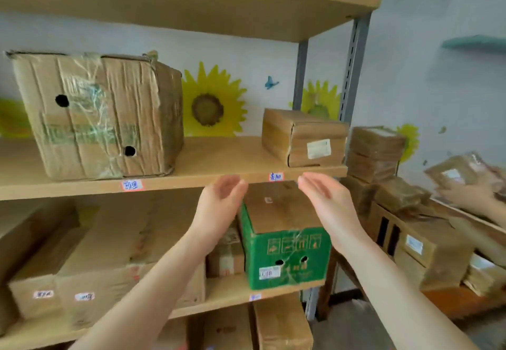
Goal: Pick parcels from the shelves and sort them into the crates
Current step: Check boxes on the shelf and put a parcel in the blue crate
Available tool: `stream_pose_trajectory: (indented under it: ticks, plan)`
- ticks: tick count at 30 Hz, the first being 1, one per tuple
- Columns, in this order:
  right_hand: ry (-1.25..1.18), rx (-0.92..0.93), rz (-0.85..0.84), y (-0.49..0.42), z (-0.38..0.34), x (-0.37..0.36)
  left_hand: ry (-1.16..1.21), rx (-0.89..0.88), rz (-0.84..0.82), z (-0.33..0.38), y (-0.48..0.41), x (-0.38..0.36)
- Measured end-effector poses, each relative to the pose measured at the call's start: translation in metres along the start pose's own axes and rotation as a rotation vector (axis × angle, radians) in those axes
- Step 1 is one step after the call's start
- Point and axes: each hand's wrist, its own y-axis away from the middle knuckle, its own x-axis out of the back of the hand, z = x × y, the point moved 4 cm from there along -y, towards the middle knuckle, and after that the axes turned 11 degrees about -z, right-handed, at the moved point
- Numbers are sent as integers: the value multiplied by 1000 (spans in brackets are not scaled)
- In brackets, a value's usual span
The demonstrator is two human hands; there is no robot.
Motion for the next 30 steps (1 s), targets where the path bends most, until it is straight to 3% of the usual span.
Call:
stream_pose_trajectory:
  ticks: [6, 11, 17, 19, 23, 26, 28, 30]
  plan:
    - [62, 103, 222, -45, -21, 33, 5, -74, -49, 24, -66, -4]
    - [-33, 25, 417, -92, -11, 96, 3, -73, -159, 45, -110, -47]
    - [-62, -221, 323, -144, 15, 108, 171, -29, -193, 54, -148, -83]
    - [-68, -230, 255, -146, 14, 97, 191, -38, -195, 50, -157, -84]
    - [33, 112, 79, -136, -20, 66, 245, -58, -103, 38, -167, -57]
    - [182, 415, -95, -132, -54, 33, 598, 48, -45, 17, -164, -33]
    - [224, 612, -20, -128, -69, 15, 802, 31, -23, 8, -159, -25]
    - [144, 692, 140, -129, -68, -2, 968, -21, -44, 9, -153, -24]
